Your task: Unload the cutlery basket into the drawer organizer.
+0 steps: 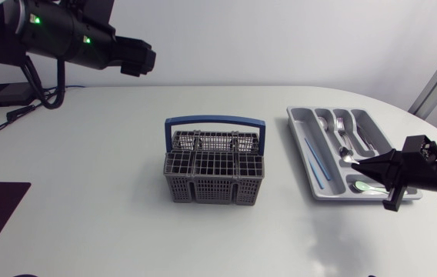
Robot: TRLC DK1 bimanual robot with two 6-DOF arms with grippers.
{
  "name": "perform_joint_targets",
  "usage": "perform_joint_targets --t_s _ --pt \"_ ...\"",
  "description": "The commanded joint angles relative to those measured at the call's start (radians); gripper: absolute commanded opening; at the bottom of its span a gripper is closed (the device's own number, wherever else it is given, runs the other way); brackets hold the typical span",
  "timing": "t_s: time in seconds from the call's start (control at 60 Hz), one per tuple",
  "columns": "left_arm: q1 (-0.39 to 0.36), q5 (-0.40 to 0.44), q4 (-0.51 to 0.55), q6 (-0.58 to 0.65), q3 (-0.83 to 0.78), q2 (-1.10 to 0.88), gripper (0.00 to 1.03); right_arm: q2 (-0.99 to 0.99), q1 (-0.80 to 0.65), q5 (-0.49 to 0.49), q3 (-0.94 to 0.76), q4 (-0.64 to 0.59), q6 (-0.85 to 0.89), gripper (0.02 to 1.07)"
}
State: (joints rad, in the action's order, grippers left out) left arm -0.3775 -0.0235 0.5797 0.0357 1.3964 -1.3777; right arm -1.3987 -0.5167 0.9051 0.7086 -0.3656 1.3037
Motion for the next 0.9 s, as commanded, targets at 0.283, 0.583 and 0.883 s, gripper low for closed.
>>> perform_joint_targets --t_s 0.283,0.583,0.883 --pt "0.020 0.007 -0.030 0.063 -0.148 0.063 0.89 -0.447 -0.157 -0.098 0.377 -0.325 0.555 0.08" --pt "0.014 0.007 -0.043 0.073 -0.241 0.117 0.89 -0.523 -0.140 -0.239 0.394 -0.319 0.672 0.08" --pt "-0.004 0.007 -0.047 0.099 -0.303 0.149 0.90 -0.494 -0.108 -0.282 0.322 -0.196 0.671 0.30"
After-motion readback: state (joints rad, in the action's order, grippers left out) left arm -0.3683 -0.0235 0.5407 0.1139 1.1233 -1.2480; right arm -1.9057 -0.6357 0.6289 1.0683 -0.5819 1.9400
